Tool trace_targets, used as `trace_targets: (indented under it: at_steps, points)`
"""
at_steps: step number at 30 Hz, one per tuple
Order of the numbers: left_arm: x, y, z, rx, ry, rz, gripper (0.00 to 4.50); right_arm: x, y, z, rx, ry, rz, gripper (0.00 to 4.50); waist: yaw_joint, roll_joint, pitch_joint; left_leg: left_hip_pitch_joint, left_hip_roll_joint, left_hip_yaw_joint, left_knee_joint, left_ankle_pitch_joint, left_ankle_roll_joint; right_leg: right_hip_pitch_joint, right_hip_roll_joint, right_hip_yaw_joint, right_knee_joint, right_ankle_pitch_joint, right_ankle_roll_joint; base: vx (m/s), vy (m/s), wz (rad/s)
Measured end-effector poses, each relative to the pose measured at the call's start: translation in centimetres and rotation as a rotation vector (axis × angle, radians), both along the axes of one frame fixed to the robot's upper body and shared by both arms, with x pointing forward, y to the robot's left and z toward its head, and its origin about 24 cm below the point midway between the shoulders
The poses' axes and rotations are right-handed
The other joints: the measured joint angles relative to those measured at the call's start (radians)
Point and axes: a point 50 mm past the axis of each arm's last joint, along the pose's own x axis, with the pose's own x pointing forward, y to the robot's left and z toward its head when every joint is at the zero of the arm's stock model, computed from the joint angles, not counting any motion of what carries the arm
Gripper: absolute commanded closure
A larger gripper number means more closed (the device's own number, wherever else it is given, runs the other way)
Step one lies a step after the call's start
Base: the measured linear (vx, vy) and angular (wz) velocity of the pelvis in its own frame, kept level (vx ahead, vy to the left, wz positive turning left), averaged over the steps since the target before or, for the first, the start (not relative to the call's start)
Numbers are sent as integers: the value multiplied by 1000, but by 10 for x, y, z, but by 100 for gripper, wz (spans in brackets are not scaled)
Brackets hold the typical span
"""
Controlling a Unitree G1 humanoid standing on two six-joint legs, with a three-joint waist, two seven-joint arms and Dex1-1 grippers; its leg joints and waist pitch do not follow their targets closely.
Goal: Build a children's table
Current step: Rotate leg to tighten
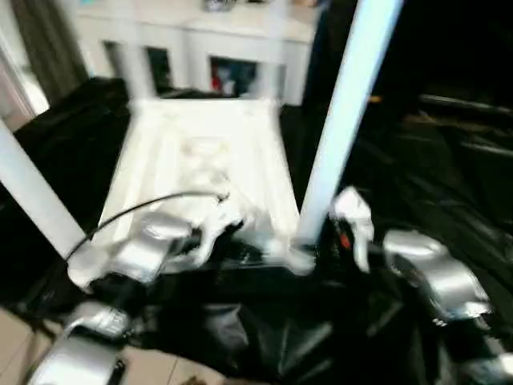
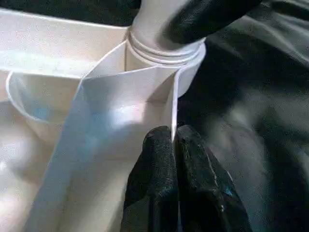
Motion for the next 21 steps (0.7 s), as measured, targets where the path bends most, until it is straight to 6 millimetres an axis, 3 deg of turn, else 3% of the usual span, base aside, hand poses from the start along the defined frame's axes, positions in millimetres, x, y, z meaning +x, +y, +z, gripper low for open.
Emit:
trace_targets:
  at_steps: [8,13,16,21]
  points:
    - [12,-33,0,-8,-44,152,450,18,14,-3,32,-33,-380,254,-8,7,-1,0,0,-1,-1,0,0,0,0,0,-1,0,0,0,0,0]
    - [12,-36,1,-12,-47,147,450,19,14,-2,29,-51,-376,254,-7,7,-1,-1,-1,0,-4,0,0,0,0,1,-2,1,0,0,0,0]
    - [10,-32,1,-16,-45,132,450,18,14,-1,37,-51,-340,185,-7,8,0,-1,-1,0,-8,0,0,-1,0,0,-2,1,0,0,0,0]
    - [4,-12,2,-21,-17,46,450,10,12,-2,27,-25,-158,156,-12,11,0,-2,-1,0,-11,0,0,-1,1,0,-2,1,-2,0,0,0]
